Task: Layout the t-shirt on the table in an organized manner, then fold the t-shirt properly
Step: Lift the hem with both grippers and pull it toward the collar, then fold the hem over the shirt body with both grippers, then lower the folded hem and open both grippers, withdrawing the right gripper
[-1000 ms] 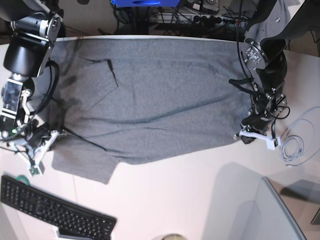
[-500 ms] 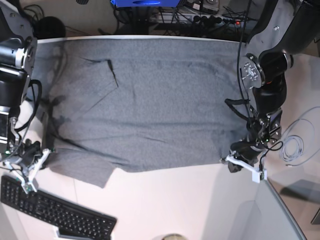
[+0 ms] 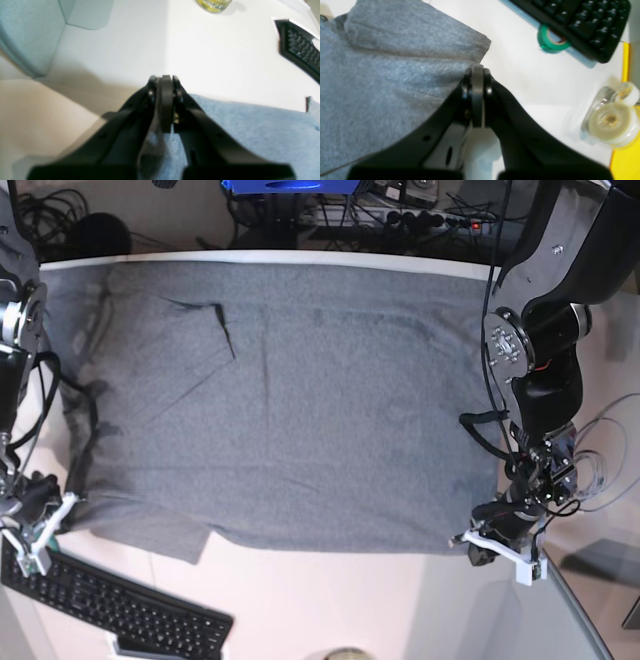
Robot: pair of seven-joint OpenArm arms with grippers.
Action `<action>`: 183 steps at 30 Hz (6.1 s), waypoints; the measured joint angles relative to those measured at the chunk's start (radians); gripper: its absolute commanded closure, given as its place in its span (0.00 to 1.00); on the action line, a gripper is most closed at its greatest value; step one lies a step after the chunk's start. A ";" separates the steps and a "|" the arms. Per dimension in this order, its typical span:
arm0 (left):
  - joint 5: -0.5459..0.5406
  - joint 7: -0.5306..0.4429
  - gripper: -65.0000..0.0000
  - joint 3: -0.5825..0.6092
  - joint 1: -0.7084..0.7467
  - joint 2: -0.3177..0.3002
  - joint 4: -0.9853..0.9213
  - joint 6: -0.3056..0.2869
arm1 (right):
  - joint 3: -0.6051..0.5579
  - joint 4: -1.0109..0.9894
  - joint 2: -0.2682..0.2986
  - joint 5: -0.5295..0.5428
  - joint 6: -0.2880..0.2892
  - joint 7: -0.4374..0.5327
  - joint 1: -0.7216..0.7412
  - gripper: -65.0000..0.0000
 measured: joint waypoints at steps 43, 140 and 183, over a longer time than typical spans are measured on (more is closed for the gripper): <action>-0.170 0.375 1.00 -0.003 0.634 0.024 0.803 -0.102 | -0.003 0.004 0.031 0.000 0.074 -0.077 -0.108 1.00; -0.174 0.369 1.00 -0.003 0.687 0.016 0.750 -0.091 | 0.004 0.442 -0.003 0.007 -0.106 -0.304 -0.413 0.99; -0.177 0.369 1.00 -0.005 0.689 0.014 0.748 -0.092 | -0.189 -0.412 -0.140 0.009 -0.487 0.028 0.179 0.47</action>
